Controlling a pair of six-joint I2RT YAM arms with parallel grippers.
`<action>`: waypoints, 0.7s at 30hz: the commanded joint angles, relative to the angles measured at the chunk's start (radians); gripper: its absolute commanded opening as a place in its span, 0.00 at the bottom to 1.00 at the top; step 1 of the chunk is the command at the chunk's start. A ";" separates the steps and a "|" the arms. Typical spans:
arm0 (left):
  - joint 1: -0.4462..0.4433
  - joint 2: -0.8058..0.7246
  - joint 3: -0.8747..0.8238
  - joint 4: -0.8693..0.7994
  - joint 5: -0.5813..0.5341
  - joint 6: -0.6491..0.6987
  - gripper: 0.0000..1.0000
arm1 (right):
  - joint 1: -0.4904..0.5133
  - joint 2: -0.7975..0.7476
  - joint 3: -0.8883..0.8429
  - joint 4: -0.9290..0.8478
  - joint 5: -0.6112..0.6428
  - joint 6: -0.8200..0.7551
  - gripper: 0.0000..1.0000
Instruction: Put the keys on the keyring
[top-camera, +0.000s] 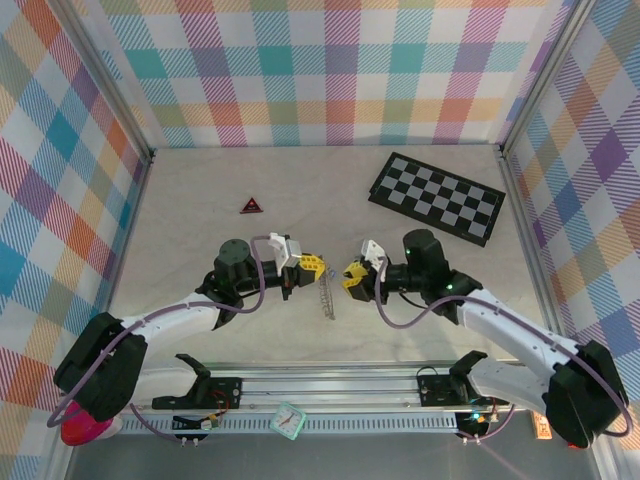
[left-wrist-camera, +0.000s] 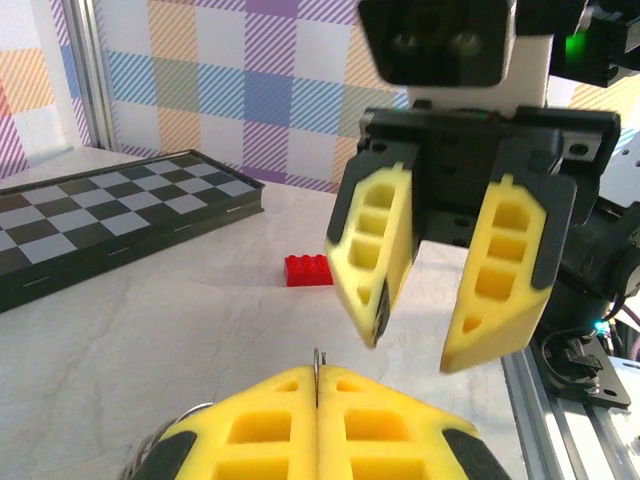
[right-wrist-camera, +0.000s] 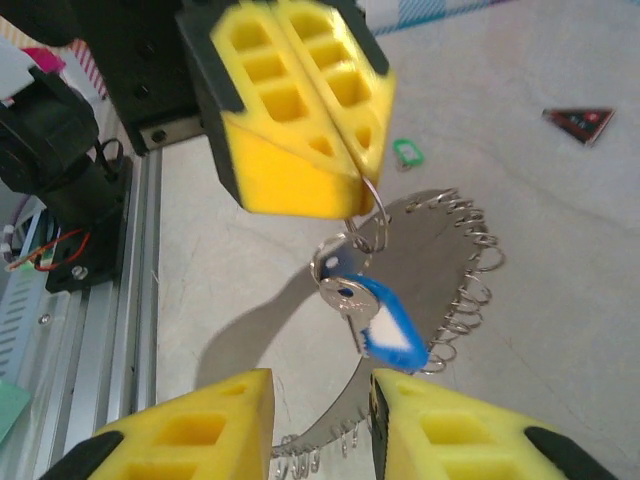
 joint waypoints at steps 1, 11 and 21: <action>-0.022 0.010 -0.004 0.090 0.049 0.010 0.00 | -0.006 -0.001 0.007 0.092 -0.027 0.027 0.30; -0.027 0.019 0.000 0.091 0.075 -0.002 0.00 | -0.007 0.094 0.052 0.188 -0.071 0.042 0.24; -0.027 0.024 0.000 0.102 0.081 -0.012 0.00 | -0.006 0.150 0.064 0.194 -0.137 0.046 0.22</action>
